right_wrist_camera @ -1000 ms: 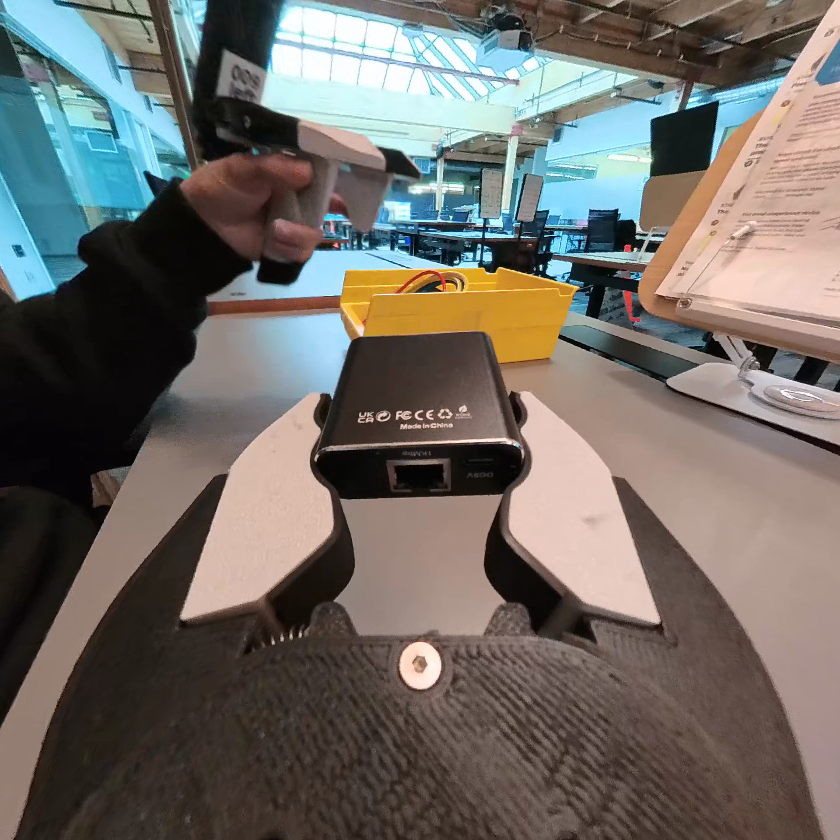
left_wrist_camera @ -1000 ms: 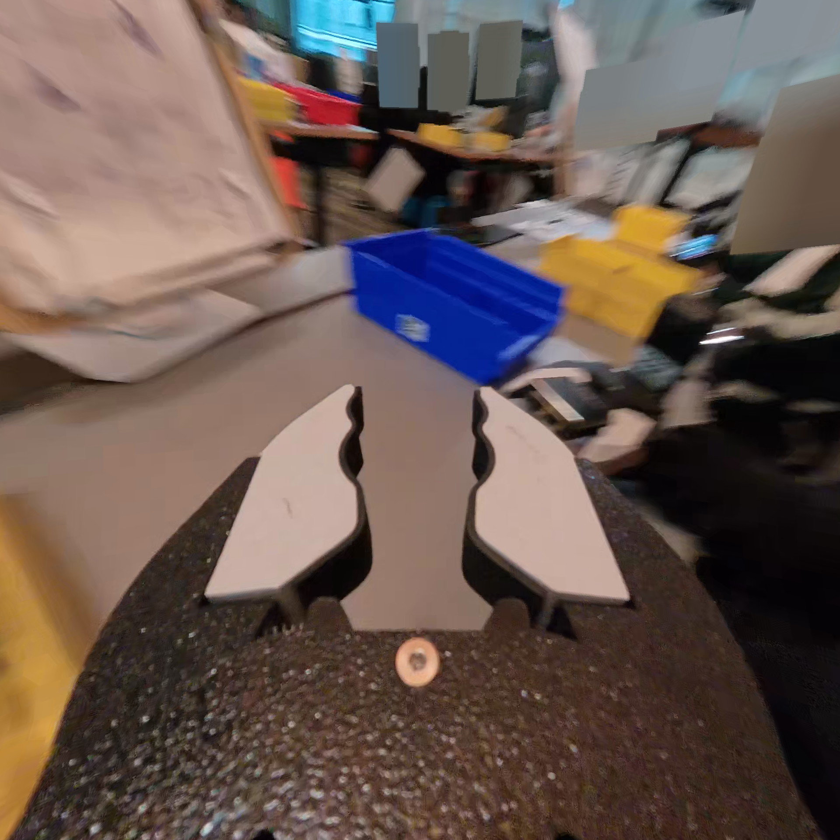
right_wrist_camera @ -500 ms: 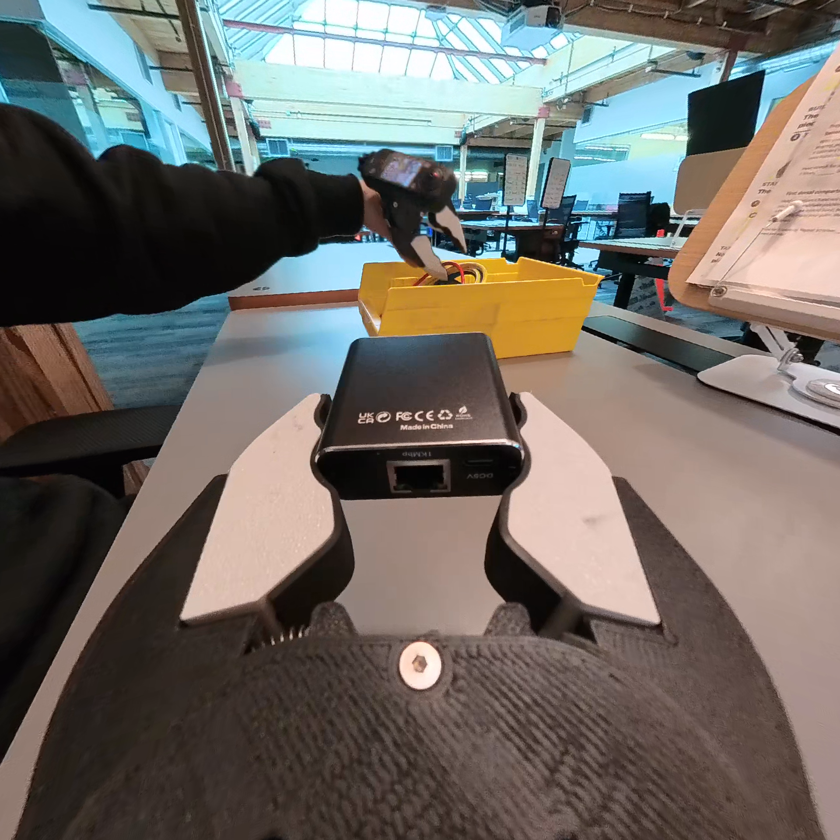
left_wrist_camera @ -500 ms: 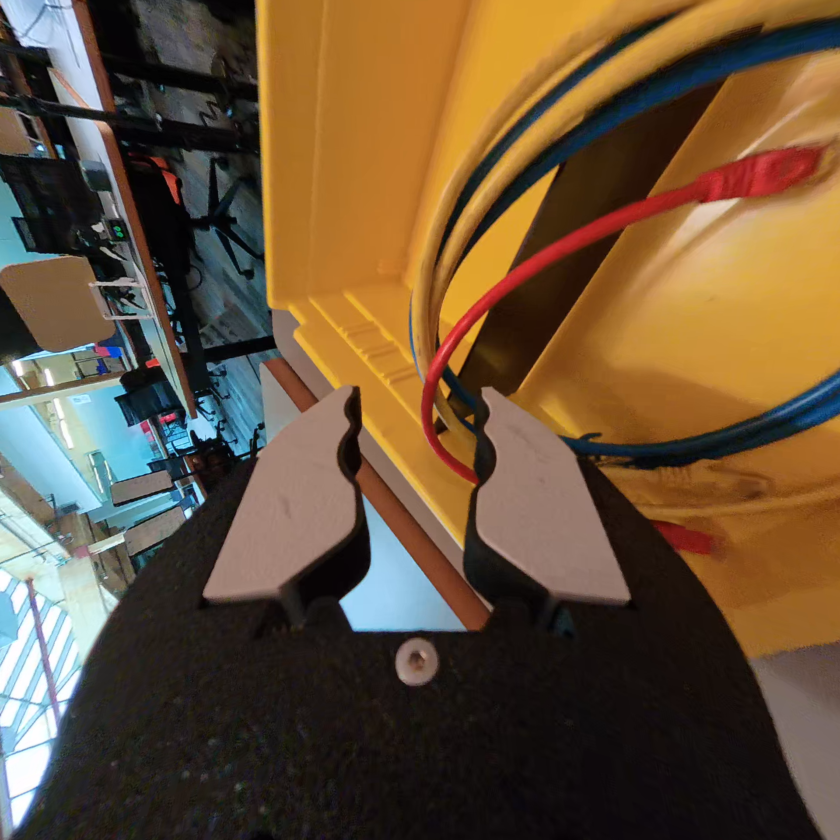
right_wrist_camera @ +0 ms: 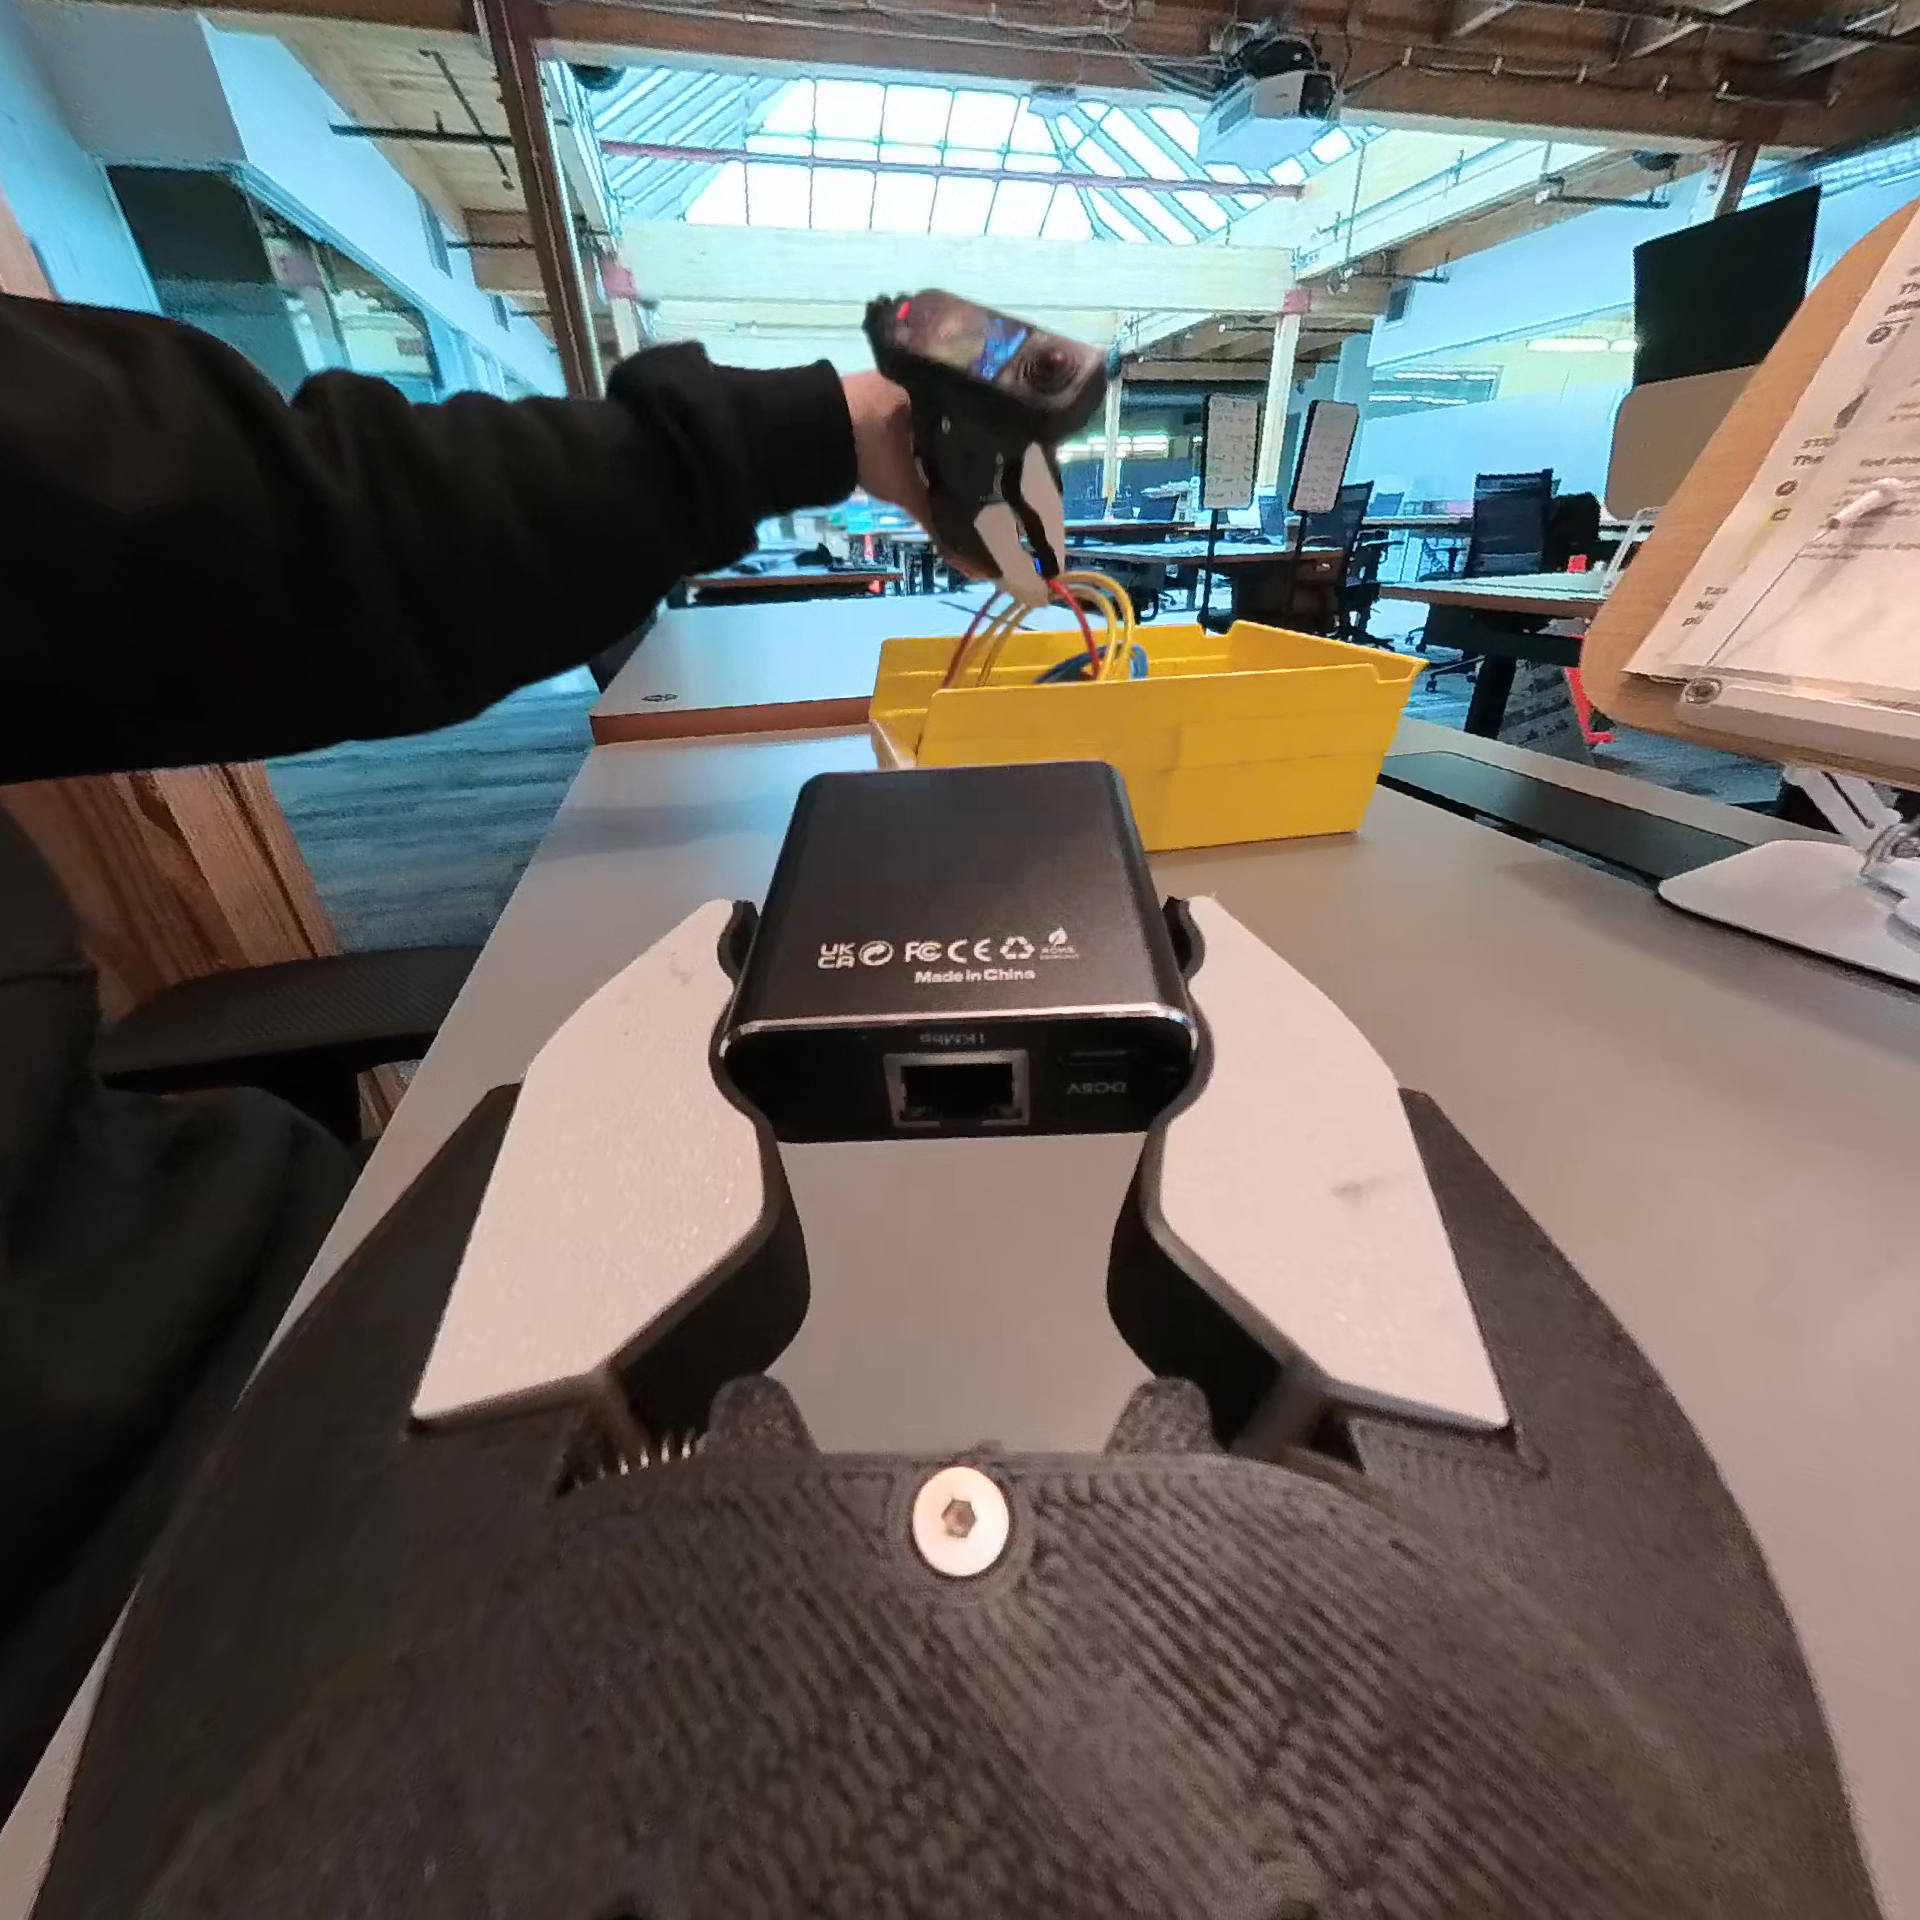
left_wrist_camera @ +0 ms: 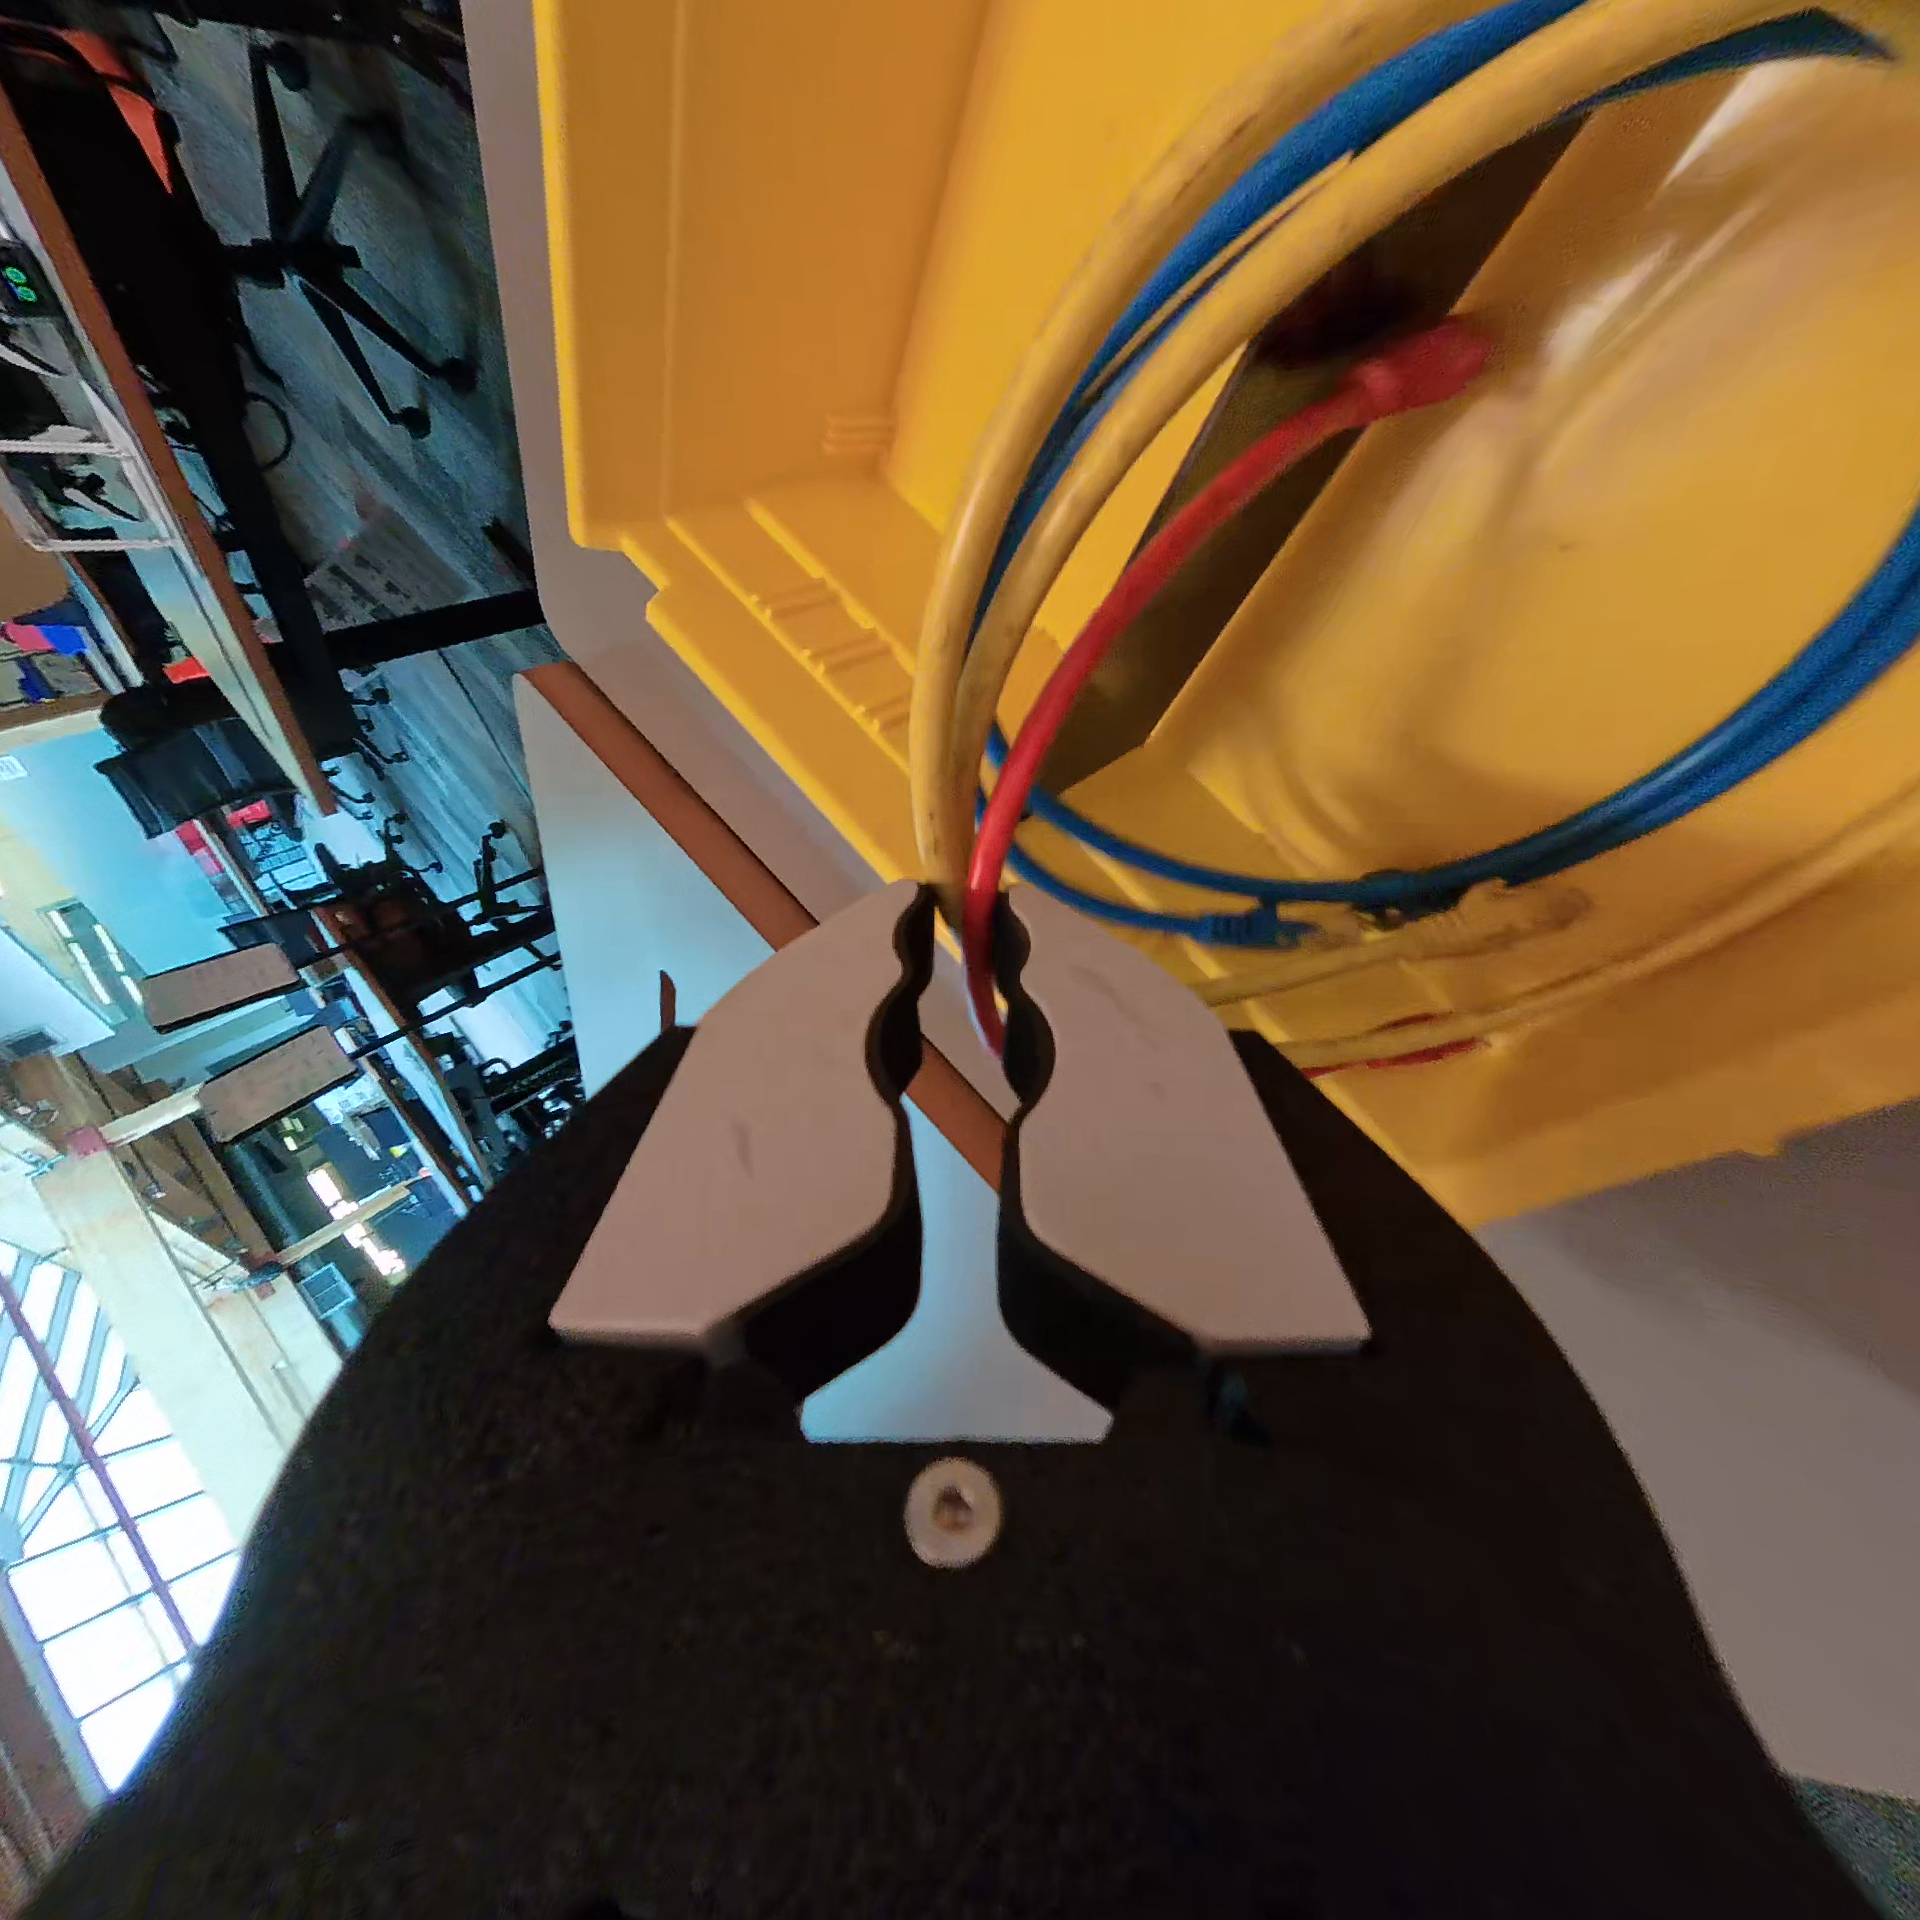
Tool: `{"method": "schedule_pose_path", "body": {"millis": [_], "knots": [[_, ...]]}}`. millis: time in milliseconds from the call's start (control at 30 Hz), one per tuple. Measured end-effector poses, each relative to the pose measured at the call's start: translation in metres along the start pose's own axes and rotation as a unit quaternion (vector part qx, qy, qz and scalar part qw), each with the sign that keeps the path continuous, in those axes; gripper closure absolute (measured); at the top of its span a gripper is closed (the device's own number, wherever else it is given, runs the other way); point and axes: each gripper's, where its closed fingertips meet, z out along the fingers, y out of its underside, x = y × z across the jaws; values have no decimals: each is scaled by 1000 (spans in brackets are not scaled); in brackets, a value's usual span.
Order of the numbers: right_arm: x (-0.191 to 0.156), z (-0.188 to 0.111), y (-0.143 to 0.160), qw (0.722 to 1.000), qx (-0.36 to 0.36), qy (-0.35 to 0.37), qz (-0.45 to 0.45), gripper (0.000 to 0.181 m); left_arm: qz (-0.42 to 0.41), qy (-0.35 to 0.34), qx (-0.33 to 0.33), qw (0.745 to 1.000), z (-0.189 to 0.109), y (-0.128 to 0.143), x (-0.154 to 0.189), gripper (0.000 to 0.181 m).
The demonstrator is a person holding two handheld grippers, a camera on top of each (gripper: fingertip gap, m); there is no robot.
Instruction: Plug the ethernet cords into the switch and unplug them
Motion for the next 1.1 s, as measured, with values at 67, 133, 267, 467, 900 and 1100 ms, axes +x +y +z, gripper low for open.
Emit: {"method": "schedule_pose_path", "body": {"millis": [67,133,267,467,900,1100], "knots": [[-1,2,2,1000,-9,2,-8,108,-10,20,15,1000,-9,-3,3,173],[-2,2,3,1000,-12,1,-11,108,-20,21,24,999,-16,-3,-1,174],[0,0,0,1000,-1,2,-2,108,-34,45,25,998,-31,0,0,174],[-2,1,2,1000,-8,-2,-6,108,-149,87,41,984,-74,1,-11,176],[-3,0,1,1000,-2,-4,-5,107,-212,93,-17,973,-3,25,5,175],[-3,1,2,1000,-8,-6,-4,107,-174,50,80,980,-5,14,-4,176]]}}
